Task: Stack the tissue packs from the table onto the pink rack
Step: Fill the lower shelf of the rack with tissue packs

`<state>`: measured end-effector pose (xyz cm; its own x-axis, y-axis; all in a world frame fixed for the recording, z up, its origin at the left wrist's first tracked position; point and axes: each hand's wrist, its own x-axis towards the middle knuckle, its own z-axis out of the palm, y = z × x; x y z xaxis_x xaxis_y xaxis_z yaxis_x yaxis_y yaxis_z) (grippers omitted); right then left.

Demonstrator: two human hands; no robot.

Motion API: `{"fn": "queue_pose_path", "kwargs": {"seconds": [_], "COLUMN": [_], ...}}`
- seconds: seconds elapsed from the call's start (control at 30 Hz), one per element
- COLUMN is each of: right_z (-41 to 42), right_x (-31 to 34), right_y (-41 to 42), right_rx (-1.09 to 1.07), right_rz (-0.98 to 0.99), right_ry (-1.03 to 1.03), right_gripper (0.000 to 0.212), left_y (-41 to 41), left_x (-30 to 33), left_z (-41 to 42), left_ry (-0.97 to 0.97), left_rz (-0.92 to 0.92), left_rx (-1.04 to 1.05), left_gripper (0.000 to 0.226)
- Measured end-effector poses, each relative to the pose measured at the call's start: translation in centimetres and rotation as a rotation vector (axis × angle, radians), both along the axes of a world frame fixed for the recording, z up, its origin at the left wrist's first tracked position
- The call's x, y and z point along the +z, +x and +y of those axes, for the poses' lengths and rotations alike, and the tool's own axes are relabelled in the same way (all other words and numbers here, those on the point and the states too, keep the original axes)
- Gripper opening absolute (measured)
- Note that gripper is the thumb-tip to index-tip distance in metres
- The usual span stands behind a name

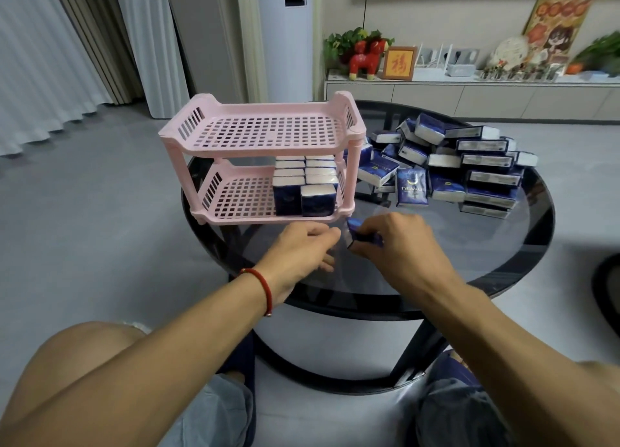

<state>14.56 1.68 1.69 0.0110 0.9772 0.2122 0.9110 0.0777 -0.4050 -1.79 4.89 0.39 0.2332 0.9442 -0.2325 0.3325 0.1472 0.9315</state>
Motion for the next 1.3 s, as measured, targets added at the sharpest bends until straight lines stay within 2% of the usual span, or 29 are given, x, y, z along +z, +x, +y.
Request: {"fn": "queue_pose_path", "kwargs": {"seconds": [0.07,0.13,0.23,0.33,0.4,0.5,0.53,0.6,0.8,0.93,1.13,1.3], "right_z": [-0.6,-0.9,-0.1,1.6,2.7,4.6,5.3,6.4,7.9,7.8,7.4,7.3], "right_x": [0.2,0.4,0.4,-0.1,-0.4,-1.0,-1.3,-1.9,-3.1,-3.7,-3.7,-3.7], "right_y": [-0.6,-1.2,-1.9,-3.1,-4.1,-5.5,-6.1,-7.2,-8.5,-8.4,-7.1,-5.9], "right_rx": [0.085,0.167,0.185,-0.04,-0.209,-0.348,-0.361,-0.384,-0.495,-0.473,-0.366,-0.267], "right_rz": [0.059,0.074,0.071,0.151,0.291,0.384,0.399,0.436,0.469,0.465,0.493,0.599], "right_ry": [0.056,0.089,0.111,0.209,0.267,0.156,0.118,0.106,0.202,0.236,0.226,0.21], "right_gripper": [0.014,0.016,0.024,0.032,0.052,0.104,0.116,0.126,0.123,0.114,0.113,0.09], "left_y": [0.1,-0.3,-1.9,-3.9,-5.3,-7.1,-7.4,-7.6,-7.5,-7.0,-6.1,-5.4], "left_x": [0.3,0.9,2.1,3.0,3.2,2.8,2.6,2.5,2.1,1.8,0.6,-0.4], "left_z": [-0.2,-0.3,0.2,1.1,1.7,2.5,2.7,2.8,3.5,4.1,5.2,6.2], "left_ry": [-0.108,-0.158,-0.124,0.009,0.083,0.215,0.254,0.308,0.414,0.51,0.556,0.599], "left_rz": [-0.218,-0.313,-0.265,-0.111,-0.045,0.047,0.081,0.119,0.124,0.165,0.275,0.32], "left_rx": [-0.015,-0.002,0.086,0.222,0.271,0.329,0.337,0.333,0.304,0.271,0.236,0.212], "left_gripper": [0.025,0.024,0.021,0.026,0.029,0.035,0.037,0.041,0.043,0.043,0.037,0.046]}}
